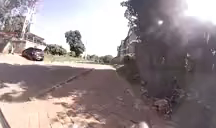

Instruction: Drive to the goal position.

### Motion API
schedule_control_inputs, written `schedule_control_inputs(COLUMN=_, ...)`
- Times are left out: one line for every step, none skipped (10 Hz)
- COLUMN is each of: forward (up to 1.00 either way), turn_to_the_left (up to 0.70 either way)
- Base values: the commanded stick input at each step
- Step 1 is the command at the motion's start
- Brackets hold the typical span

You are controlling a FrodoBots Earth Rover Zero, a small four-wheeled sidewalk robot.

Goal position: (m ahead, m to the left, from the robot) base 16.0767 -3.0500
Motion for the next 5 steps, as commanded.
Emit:
schedule_control_inputs(forward=0.7, turn_to_the_left=0.0)
schedule_control_inputs(forward=0.7, turn_to_the_left=0.0)
schedule_control_inputs(forward=0.7, turn_to_the_left=0.0)
schedule_control_inputs(forward=0.7, turn_to_the_left=0.0)
schedule_control_inputs(forward=0.7, turn_to_the_left=0.0)
